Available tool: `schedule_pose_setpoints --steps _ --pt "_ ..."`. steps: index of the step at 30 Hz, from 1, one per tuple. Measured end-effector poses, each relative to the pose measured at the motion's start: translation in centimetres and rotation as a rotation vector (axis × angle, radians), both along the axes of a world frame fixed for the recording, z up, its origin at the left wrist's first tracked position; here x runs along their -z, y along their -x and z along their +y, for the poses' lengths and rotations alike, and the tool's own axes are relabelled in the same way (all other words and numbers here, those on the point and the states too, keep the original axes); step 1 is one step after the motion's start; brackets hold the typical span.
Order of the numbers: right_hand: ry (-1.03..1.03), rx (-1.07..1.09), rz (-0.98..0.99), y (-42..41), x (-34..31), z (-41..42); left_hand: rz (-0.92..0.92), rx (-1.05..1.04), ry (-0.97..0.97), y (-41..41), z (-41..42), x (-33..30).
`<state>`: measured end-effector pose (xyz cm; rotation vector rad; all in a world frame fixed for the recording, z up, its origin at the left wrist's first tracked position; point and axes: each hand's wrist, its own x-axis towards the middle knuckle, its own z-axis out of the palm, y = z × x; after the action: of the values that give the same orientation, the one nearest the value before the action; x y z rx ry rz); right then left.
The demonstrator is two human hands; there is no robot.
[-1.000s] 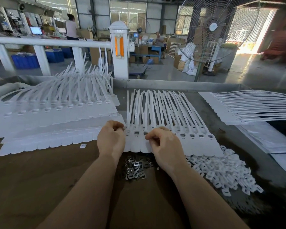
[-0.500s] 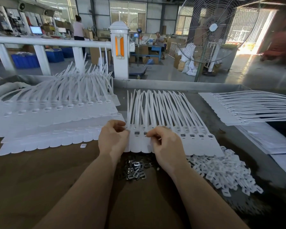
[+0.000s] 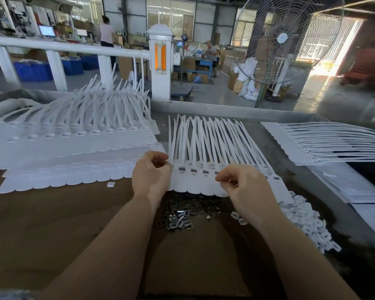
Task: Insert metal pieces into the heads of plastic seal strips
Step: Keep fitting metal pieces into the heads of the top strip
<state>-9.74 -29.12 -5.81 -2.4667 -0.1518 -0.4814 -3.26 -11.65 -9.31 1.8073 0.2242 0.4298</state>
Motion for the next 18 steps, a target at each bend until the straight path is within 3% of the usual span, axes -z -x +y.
schedule_pose_setpoints --steps 12,18 --pt "0.476 0.034 0.295 2.8 -1.4 -1.5 0.018 0.005 0.012 0.1 -0.1 0.0" --pt "0.472 0.045 0.29 2.9 -0.9 -1.2 0.025 -0.002 0.017 0.1 -0.2 -0.1"
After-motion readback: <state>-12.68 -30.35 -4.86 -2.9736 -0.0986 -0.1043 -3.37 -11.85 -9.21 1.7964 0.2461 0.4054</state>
